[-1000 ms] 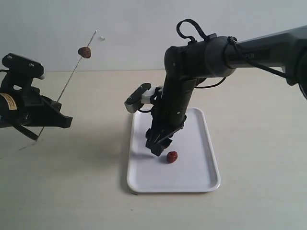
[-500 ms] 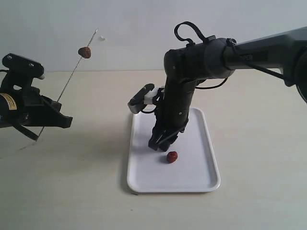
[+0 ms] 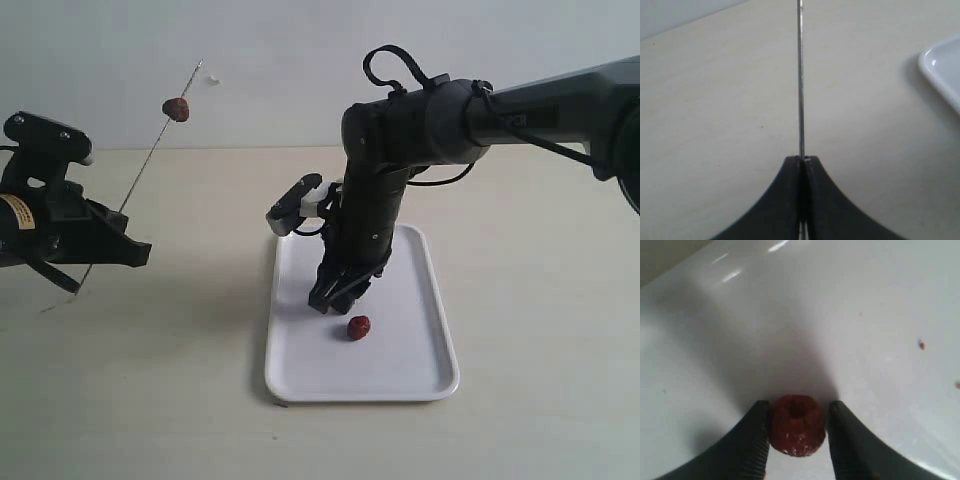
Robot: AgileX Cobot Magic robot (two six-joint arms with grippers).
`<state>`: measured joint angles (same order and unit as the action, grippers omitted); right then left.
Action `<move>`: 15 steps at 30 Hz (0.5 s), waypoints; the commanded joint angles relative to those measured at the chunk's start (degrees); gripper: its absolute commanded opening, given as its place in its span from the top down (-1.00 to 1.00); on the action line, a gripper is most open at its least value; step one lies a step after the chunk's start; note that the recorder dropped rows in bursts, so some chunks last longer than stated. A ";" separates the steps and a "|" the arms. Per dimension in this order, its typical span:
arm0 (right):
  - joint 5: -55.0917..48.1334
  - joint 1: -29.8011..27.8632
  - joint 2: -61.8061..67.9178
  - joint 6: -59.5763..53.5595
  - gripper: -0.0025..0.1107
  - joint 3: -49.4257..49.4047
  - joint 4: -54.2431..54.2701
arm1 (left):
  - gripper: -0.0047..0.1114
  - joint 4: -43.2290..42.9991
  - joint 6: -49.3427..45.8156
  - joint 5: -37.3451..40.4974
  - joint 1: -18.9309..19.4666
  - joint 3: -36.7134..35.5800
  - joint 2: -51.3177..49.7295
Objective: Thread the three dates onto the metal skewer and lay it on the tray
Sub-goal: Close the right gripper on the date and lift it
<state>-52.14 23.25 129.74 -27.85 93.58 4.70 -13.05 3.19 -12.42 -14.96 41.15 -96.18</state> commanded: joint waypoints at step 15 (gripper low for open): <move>1.90 -0.08 0.31 3.68 0.42 -0.13 1.35 | 0.92 0.30 0.42 -0.14 0.12 0.32 0.47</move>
<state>-51.02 23.25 129.74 -25.30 93.58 5.80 -13.05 3.19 -12.31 -14.96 41.15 -96.18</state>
